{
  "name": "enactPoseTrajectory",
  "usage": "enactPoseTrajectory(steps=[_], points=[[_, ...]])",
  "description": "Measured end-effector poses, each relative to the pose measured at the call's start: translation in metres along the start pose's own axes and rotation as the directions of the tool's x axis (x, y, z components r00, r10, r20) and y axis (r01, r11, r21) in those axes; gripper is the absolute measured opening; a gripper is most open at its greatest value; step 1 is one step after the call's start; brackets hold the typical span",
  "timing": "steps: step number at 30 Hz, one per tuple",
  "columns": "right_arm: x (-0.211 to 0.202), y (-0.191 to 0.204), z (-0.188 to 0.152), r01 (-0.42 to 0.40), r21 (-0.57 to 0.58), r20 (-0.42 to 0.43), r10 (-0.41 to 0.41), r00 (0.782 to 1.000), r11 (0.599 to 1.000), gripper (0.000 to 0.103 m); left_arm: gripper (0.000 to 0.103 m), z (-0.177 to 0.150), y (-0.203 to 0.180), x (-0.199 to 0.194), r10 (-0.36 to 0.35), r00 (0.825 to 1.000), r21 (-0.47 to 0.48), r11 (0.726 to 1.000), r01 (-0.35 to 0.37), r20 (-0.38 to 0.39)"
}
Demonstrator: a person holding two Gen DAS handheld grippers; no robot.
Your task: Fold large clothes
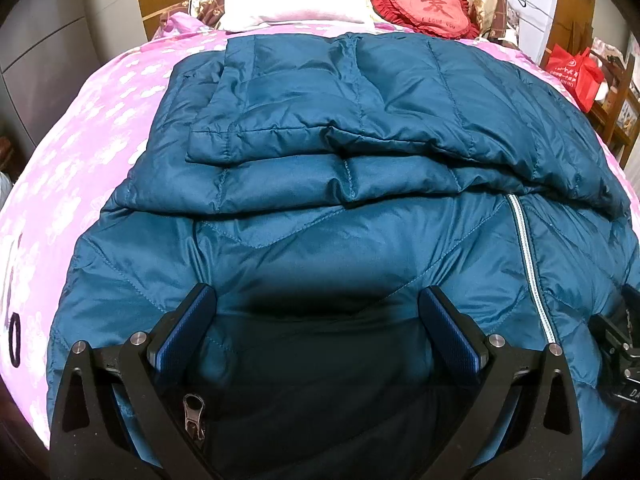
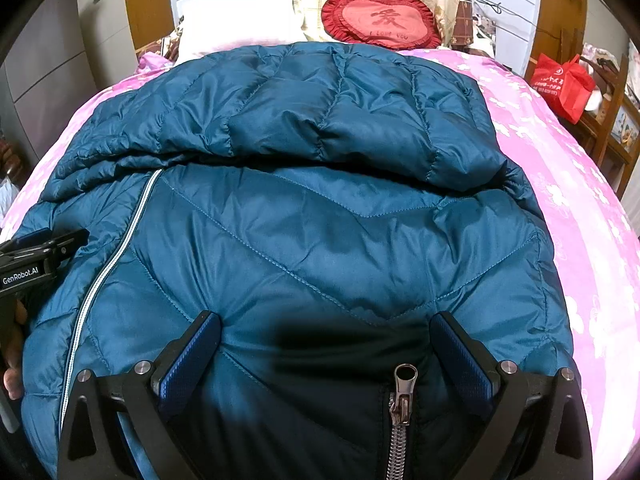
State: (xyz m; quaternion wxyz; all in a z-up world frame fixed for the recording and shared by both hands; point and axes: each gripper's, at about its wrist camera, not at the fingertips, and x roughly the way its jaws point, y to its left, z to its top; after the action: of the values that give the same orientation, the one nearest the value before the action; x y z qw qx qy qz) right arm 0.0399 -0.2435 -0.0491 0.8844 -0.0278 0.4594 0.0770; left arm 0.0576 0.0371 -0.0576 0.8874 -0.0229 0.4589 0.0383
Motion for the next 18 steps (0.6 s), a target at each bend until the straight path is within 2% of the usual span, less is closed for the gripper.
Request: enactPoseTrajectory(steps=[18], points=[[-0.0009, 0.0012, -0.0005, 0.005, -0.001, 0.003, -0.005, 1.000, 1.000, 0.103, 0.102, -0.0002, 0.0003, -0.0001, 0.000, 1.000, -0.001, 1.000, 0.000, 0.001]])
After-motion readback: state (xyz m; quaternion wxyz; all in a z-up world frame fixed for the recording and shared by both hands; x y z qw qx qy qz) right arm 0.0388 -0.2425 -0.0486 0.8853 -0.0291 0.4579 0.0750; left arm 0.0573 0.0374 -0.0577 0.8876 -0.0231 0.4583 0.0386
